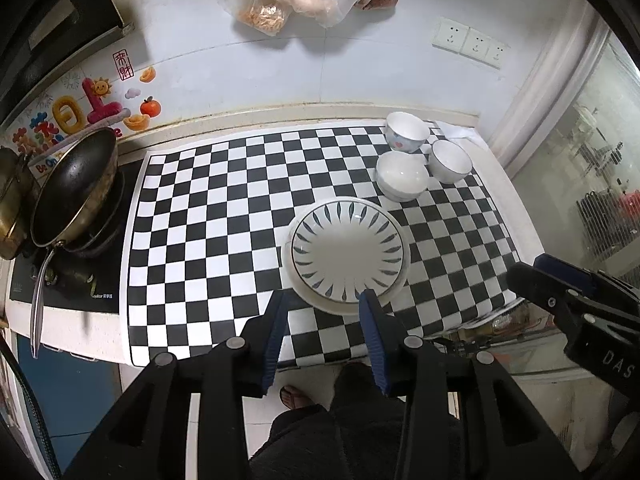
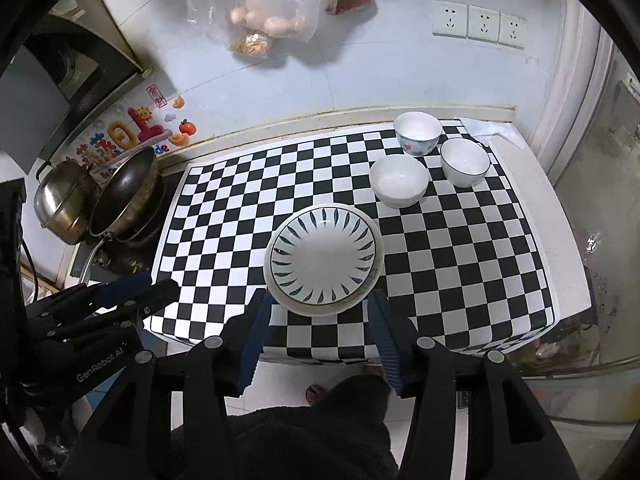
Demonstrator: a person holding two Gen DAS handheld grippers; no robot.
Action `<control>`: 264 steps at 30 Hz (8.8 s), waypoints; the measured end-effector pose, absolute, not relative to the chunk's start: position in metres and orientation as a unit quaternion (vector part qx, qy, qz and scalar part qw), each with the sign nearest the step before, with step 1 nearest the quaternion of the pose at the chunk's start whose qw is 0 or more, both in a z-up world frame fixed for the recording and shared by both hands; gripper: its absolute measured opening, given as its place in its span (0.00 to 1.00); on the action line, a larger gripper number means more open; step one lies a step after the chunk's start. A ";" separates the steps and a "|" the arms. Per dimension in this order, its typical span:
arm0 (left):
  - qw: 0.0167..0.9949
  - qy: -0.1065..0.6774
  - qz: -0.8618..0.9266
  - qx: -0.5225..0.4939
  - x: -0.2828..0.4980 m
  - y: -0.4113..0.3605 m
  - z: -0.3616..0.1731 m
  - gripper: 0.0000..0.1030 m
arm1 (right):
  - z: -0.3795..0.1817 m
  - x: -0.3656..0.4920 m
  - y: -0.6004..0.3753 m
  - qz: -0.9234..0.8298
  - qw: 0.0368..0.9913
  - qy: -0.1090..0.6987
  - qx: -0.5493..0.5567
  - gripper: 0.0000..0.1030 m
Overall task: Organize plates and bowls
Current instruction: 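Withdraw both grippers from the plates and move them toward the white bowls, then close both grippers on the rim of a plain white bowl, then lift the white bowl with both grippers toward the other plain white bowl, then lower the held bowl into the other white bowl and grip both rims, then lift the nested white bowls with both grippers toward the blue-flower bowl, then lower the nested bowls into the blue-flower bowl and grip all rims together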
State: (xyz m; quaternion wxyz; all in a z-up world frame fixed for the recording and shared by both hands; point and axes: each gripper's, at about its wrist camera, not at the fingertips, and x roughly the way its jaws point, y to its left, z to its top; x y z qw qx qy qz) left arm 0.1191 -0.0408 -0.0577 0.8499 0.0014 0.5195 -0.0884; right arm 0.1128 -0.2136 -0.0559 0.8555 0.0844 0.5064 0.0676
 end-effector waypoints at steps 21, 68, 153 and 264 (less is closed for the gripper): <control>0.762 0.639 -0.064 -0.083 0.387 -0.155 -0.210 0.34 | -0.245 0.381 -0.391 0.050 0.770 0.617 0.158 0.52; 0.651 0.737 -0.178 0.037 0.318 -0.310 -0.313 0.22 | -0.338 0.306 -0.451 0.059 0.672 0.718 0.169 0.12; 0.709 0.677 -0.194 0.048 0.312 -0.307 -0.226 0.24 | -0.260 0.285 -0.473 0.048 0.725 0.653 0.212 0.14; 0.705 0.701 -0.110 -0.022 0.586 -0.302 -0.301 0.16 | -0.355 0.613 -0.465 0.078 0.689 0.697 0.182 0.12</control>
